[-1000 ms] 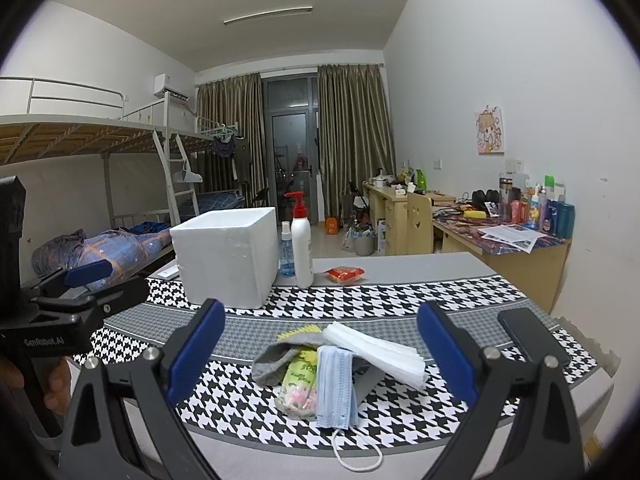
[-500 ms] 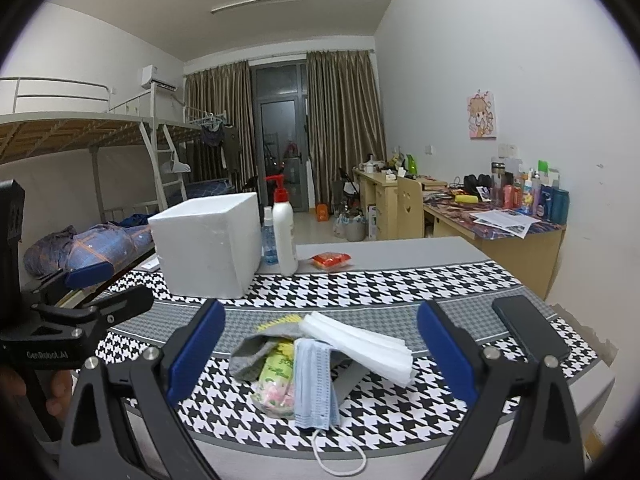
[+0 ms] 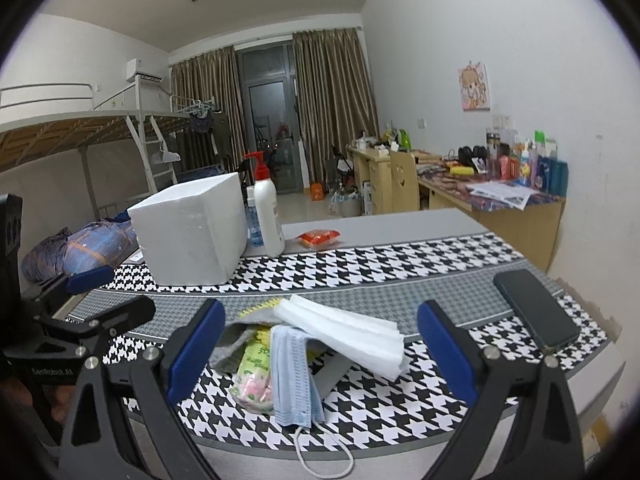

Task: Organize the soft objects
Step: 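Lower the left gripper onto the grey sock and close it while the right gripper approaches the white tissue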

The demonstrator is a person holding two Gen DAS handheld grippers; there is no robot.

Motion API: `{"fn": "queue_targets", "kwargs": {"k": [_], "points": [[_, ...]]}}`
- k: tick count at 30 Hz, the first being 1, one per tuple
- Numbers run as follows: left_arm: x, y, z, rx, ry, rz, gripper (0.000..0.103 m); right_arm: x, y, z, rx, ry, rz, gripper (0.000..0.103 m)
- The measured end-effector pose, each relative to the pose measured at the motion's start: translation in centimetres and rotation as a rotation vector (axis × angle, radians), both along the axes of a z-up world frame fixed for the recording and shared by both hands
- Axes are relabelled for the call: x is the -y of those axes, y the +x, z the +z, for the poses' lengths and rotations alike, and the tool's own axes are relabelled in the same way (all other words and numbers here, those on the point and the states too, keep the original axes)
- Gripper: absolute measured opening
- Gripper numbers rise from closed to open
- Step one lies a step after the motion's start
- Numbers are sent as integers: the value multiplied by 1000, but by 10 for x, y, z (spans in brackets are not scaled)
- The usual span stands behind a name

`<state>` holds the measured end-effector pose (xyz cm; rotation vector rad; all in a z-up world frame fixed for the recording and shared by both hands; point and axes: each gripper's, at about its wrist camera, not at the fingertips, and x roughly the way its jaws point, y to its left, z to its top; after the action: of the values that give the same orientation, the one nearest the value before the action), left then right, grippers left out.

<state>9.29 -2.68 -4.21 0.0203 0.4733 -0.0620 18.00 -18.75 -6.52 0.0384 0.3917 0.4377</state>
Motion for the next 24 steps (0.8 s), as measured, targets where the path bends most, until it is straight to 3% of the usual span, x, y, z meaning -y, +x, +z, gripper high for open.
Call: {"fn": "queue_targets", "kwargs": {"k": [24], "points": [[9, 56, -44, -196, 52, -21, 100, 7, 31, -23, -57, -63, -50, 99]]}}
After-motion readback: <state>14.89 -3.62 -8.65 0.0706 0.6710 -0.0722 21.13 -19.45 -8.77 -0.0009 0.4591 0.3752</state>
